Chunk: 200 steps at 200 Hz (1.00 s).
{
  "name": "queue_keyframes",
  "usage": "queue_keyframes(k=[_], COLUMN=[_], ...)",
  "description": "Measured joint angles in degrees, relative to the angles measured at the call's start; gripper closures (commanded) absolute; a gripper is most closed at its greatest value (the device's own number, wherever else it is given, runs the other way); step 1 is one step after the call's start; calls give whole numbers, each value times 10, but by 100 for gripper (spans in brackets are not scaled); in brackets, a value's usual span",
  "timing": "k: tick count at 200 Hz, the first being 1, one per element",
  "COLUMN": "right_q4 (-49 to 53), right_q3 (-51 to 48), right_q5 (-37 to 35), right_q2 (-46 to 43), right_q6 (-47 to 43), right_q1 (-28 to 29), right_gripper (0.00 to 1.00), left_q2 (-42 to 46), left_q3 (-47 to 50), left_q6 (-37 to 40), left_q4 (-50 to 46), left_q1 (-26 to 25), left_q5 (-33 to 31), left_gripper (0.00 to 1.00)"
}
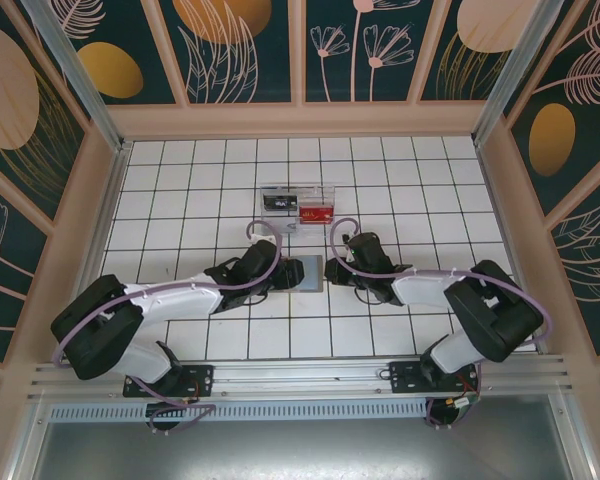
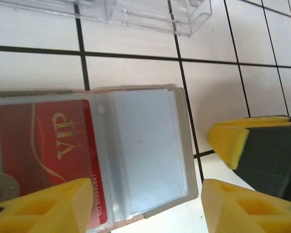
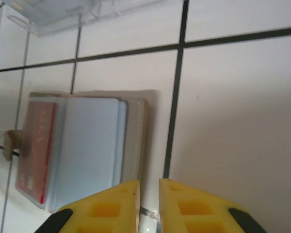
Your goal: Take the credit cards out of the card holder
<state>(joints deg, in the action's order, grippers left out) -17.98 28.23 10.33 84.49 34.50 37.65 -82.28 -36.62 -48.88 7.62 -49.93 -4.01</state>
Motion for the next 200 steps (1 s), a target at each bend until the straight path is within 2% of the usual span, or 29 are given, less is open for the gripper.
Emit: queue_keyframes(k=[33, 62, 131, 200], right_q4=[14, 19, 15, 5], right_q3=[8, 37, 104, 112], right_q5=[-6, -9, -8, 5], right_q2=[-26, -22, 59, 101], right_q6=[6, 20, 58, 85], right_q1=[9, 40, 85, 94], right_gripper=[79, 79, 79, 80], left_q2=[34, 40, 21, 8], left_q3=[30, 64, 82, 94], left_q6=[15, 23, 33, 32], left_q4=[-2, -1, 32, 59], left_q1=[18, 49, 62, 62], left_q5=[-12, -10, 21, 37], left_gripper=[54, 62, 66, 67])
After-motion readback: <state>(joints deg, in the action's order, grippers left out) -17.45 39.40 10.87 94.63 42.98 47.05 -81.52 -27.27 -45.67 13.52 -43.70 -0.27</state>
